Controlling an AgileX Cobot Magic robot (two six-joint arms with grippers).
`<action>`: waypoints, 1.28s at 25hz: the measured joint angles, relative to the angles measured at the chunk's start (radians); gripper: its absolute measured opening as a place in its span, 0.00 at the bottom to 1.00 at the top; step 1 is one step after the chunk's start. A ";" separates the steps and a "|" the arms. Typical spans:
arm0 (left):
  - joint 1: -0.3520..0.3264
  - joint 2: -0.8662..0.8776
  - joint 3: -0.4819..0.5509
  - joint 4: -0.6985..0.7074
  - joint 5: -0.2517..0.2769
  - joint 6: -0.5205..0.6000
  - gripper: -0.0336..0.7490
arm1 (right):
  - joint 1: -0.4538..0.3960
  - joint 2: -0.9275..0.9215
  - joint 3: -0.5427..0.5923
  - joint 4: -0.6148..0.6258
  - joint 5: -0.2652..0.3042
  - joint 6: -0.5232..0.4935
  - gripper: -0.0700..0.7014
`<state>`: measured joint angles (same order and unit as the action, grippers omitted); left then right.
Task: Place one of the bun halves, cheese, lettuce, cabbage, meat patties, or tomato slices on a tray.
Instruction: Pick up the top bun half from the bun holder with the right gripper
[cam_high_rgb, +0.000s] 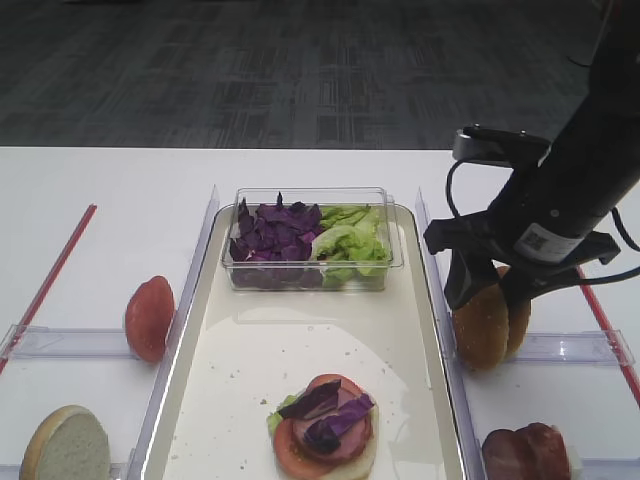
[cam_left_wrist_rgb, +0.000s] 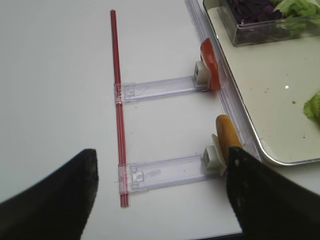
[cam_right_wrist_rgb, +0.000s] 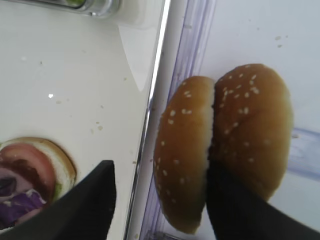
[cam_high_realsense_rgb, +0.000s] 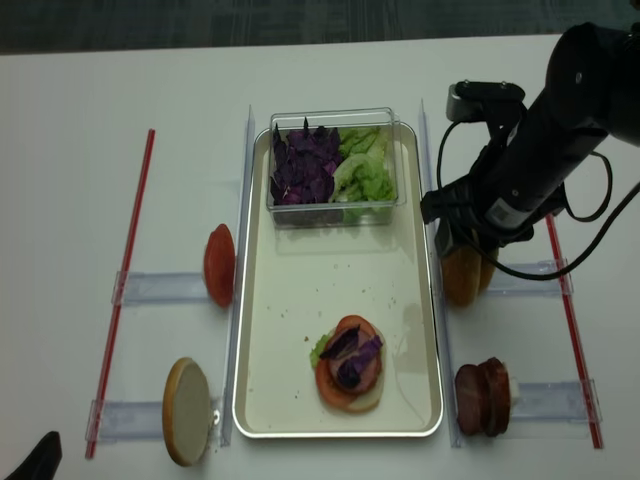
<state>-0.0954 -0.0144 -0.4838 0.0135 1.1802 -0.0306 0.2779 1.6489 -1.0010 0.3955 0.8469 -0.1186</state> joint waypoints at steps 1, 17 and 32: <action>0.000 0.000 0.000 0.000 0.000 0.000 0.67 | 0.000 0.005 0.000 0.002 -0.002 -0.002 0.65; 0.000 0.000 0.000 0.000 0.000 0.000 0.67 | 0.000 0.052 -0.019 0.004 -0.023 -0.024 0.55; 0.001 0.000 0.000 0.000 0.000 0.000 0.67 | 0.000 0.056 -0.019 0.000 -0.029 -0.024 0.37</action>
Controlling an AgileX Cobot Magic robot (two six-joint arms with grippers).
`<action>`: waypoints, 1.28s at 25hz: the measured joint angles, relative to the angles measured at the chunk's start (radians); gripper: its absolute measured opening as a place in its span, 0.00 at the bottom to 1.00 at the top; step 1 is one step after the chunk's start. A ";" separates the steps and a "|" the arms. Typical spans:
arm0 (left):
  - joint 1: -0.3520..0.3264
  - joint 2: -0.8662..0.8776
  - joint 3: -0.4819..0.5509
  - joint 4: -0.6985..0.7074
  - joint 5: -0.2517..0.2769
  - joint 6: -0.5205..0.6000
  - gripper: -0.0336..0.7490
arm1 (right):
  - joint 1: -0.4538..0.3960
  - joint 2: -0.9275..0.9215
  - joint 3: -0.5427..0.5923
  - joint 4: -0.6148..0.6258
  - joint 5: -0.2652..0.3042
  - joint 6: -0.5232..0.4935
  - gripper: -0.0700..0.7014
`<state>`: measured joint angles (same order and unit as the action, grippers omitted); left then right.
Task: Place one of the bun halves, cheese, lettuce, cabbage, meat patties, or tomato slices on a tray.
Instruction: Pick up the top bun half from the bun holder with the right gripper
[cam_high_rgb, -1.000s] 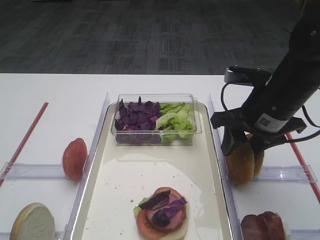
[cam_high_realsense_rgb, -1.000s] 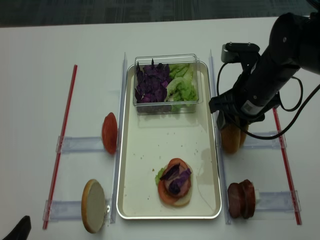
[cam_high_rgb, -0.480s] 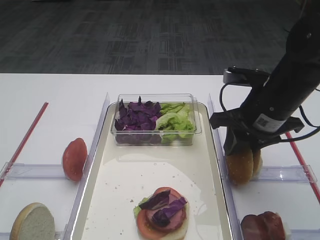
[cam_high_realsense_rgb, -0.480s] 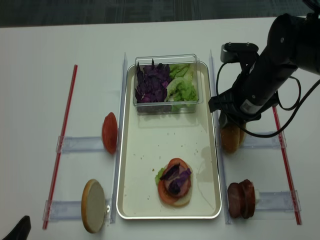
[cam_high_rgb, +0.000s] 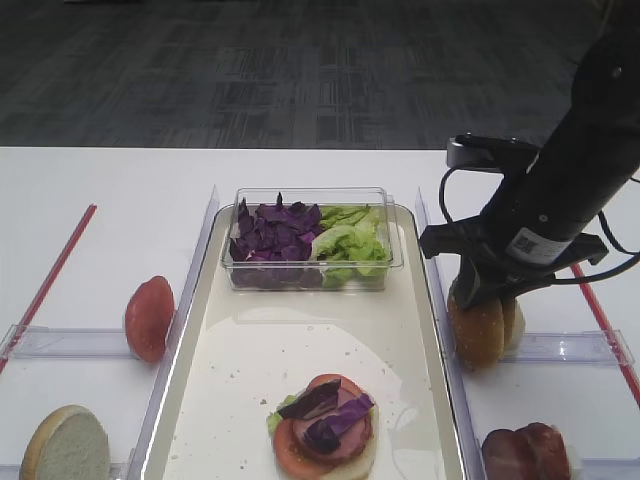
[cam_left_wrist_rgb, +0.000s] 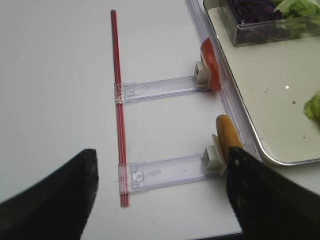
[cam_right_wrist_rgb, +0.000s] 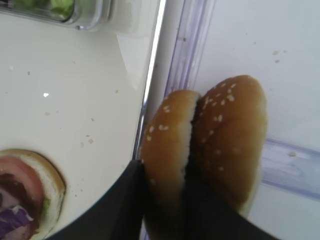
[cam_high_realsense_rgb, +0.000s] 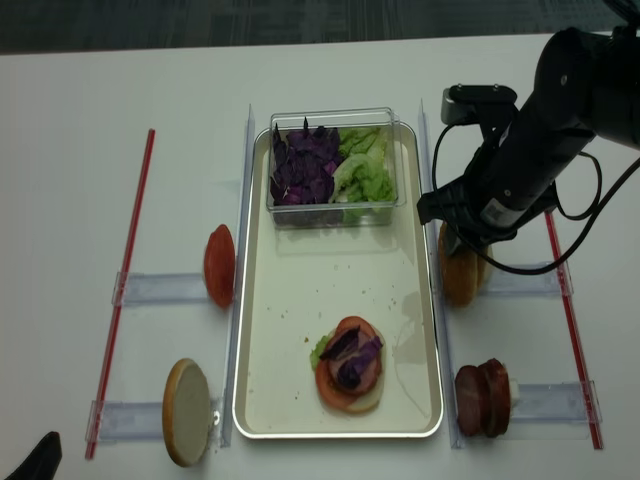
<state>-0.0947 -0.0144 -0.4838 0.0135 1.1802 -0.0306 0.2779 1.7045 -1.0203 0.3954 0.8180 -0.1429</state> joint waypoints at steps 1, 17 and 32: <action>0.000 0.000 0.000 0.000 0.000 0.000 0.67 | 0.000 0.000 0.000 0.000 0.000 0.000 0.37; 0.000 0.000 0.000 0.000 0.000 0.000 0.67 | 0.000 -0.067 -0.012 -0.002 0.019 -0.002 0.36; 0.000 0.000 0.000 0.000 0.000 0.000 0.67 | 0.001 -0.072 -0.013 -0.004 0.060 -0.002 0.36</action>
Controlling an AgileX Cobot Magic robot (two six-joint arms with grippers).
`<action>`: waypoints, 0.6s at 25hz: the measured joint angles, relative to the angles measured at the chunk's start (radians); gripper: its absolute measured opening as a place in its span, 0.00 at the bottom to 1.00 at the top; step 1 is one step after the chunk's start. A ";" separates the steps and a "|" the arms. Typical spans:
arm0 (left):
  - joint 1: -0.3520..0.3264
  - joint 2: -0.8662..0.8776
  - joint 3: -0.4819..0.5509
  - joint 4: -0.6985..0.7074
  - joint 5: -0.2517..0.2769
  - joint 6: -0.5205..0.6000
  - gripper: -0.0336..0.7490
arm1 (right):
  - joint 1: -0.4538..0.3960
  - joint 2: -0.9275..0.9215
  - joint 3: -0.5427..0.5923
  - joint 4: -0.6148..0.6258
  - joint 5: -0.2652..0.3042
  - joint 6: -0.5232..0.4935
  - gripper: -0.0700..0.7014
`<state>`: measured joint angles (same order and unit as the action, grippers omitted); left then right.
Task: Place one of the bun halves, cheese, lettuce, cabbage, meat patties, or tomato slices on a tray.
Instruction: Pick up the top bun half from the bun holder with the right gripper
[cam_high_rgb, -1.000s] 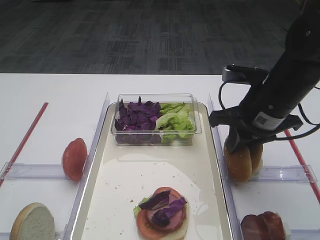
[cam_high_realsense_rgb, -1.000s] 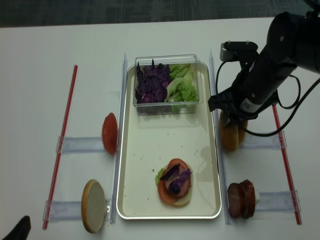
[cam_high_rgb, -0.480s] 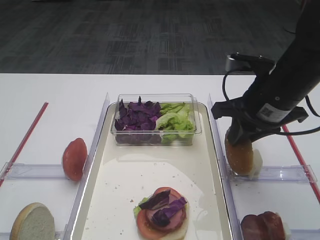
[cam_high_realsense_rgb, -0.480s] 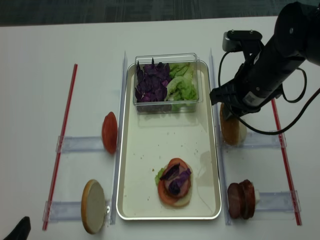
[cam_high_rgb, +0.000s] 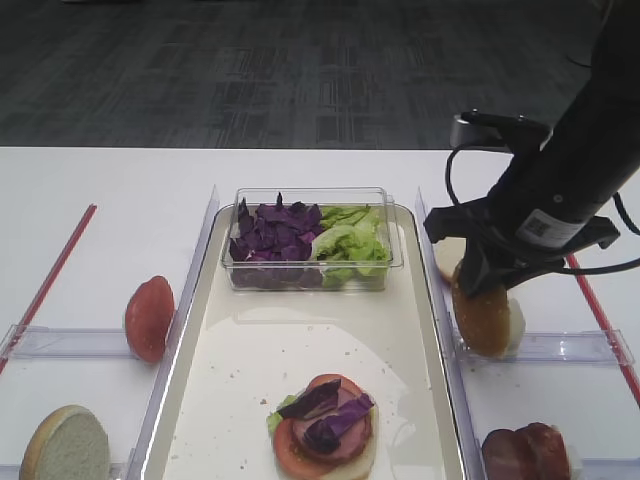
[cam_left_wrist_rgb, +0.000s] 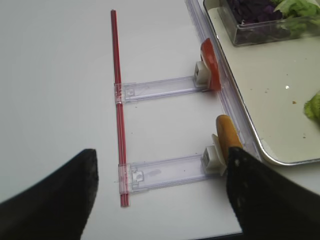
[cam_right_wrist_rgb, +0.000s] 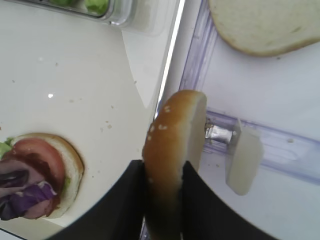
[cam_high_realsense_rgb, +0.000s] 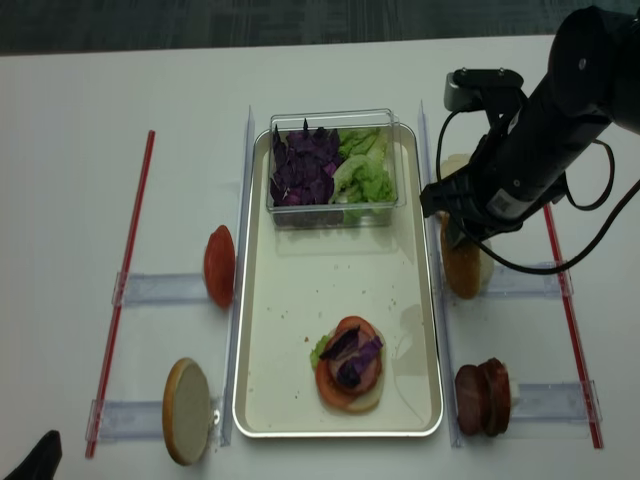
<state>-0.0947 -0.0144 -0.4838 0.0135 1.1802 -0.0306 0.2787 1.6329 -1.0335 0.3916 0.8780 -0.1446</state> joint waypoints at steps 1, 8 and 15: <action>0.000 0.000 0.000 0.000 0.000 0.000 0.67 | 0.000 -0.005 0.000 0.000 0.002 0.000 0.36; 0.000 0.000 0.000 0.000 0.000 0.000 0.67 | 0.000 -0.079 0.000 0.054 0.044 -0.048 0.36; 0.000 0.000 0.000 0.000 0.000 0.000 0.67 | 0.000 -0.107 0.000 0.147 0.099 -0.130 0.36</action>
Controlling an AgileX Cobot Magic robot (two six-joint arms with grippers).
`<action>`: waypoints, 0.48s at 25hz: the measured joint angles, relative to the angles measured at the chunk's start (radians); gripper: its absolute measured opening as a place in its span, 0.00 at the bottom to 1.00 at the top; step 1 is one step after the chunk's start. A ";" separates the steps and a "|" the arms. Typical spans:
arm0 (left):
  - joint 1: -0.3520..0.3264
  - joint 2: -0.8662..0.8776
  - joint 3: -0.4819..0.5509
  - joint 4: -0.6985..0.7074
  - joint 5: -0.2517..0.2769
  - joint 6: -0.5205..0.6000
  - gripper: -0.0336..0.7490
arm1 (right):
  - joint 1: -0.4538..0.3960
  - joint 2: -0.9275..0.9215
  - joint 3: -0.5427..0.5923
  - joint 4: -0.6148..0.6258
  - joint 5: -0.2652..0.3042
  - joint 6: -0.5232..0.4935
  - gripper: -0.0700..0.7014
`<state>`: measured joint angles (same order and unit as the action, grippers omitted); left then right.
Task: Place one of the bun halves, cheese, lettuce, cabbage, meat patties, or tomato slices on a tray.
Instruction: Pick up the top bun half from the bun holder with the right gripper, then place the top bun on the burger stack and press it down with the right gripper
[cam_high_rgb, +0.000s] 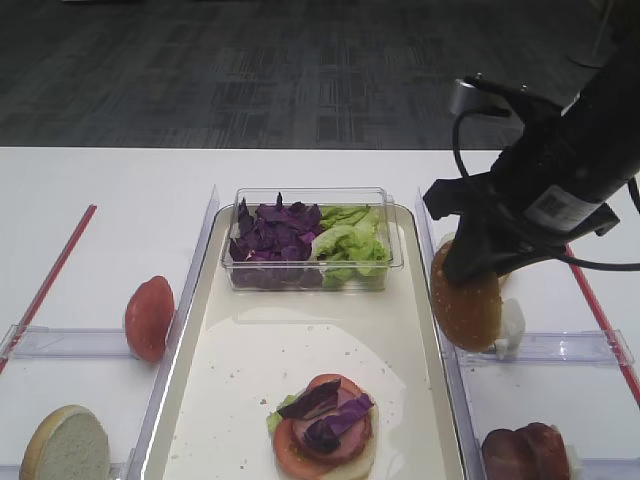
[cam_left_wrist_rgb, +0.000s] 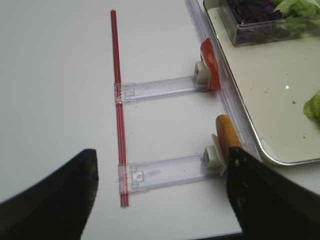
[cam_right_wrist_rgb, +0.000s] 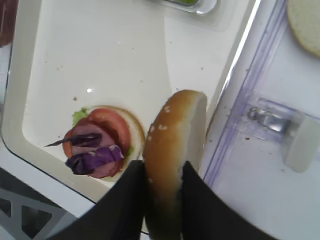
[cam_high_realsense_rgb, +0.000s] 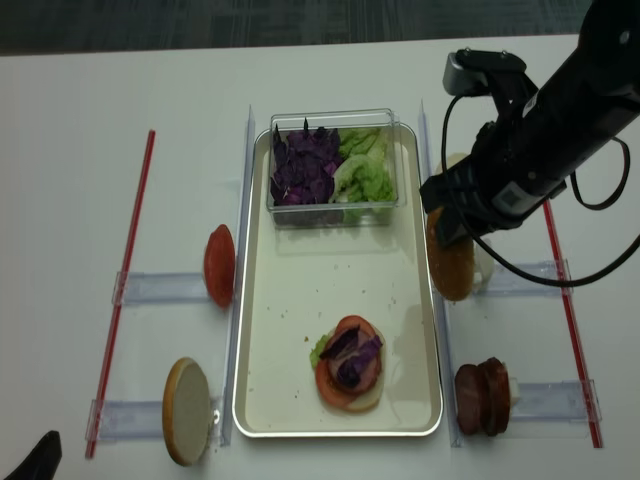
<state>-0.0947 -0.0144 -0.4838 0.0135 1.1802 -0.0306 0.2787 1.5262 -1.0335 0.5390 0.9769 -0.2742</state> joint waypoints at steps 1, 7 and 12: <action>0.000 0.000 0.000 0.000 0.000 0.000 0.67 | 0.000 -0.005 0.000 0.013 0.004 -0.011 0.36; 0.000 0.000 0.000 0.000 0.000 0.000 0.67 | 0.000 -0.020 0.000 0.086 0.025 -0.079 0.36; 0.000 0.000 0.000 0.000 0.000 0.000 0.67 | 0.000 -0.040 0.039 0.161 0.030 -0.150 0.36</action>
<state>-0.0947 -0.0144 -0.4838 0.0135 1.1802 -0.0306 0.2787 1.4863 -0.9947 0.6995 1.0065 -0.4246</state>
